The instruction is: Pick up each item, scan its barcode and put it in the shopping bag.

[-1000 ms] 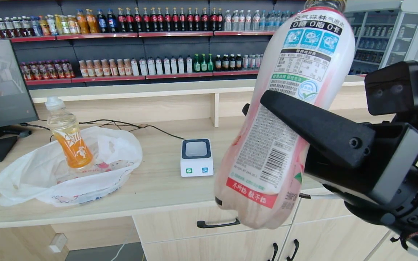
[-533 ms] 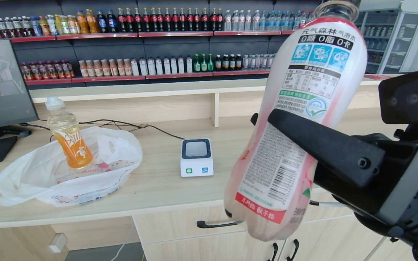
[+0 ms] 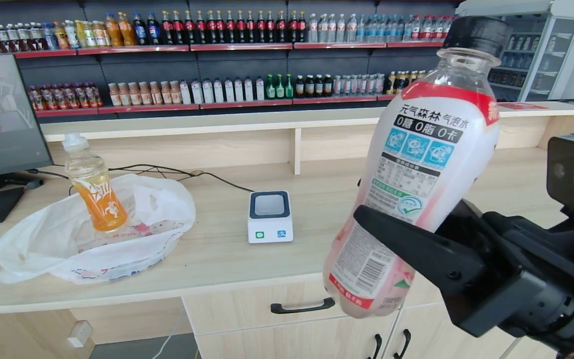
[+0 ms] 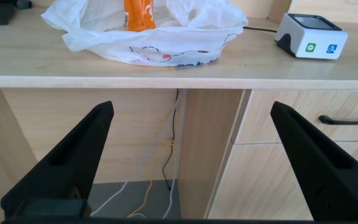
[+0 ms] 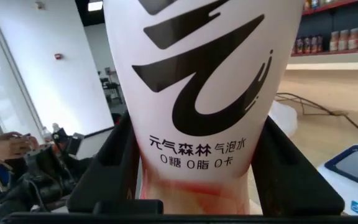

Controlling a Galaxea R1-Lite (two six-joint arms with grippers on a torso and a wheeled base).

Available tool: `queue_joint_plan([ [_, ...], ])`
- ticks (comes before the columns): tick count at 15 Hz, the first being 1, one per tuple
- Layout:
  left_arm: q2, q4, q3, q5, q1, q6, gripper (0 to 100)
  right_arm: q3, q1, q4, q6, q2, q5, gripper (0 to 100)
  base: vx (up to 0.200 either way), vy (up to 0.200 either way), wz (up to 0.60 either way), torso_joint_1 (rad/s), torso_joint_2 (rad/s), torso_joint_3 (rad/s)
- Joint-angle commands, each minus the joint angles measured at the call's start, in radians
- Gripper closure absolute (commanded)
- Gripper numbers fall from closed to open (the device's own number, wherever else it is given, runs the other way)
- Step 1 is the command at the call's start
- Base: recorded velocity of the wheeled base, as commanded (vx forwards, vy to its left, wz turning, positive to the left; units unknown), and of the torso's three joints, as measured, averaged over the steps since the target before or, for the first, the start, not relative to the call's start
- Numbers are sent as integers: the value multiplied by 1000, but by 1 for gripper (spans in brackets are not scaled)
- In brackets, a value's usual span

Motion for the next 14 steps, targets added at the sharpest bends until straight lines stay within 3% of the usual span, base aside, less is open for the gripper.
queue_joint_plan([
  [1,0,0,0,0,0,0,0,-13,-2,19,-79,20,-69,100,0,0,0,0,0,0],
  [5,0,0,0,0,0,1,0,-29,-1,49,-226,3,-293,100,0,0,0,0,0,0],
  [7,0,0,0,0,0,1,0,-22,-67,45,-318,3,-402,100,0,0,0,0,0,0],
  [14,0,0,0,0,0,1,0,15,-133,36,-405,5,-428,100,0,0,0,0,0,0],
])
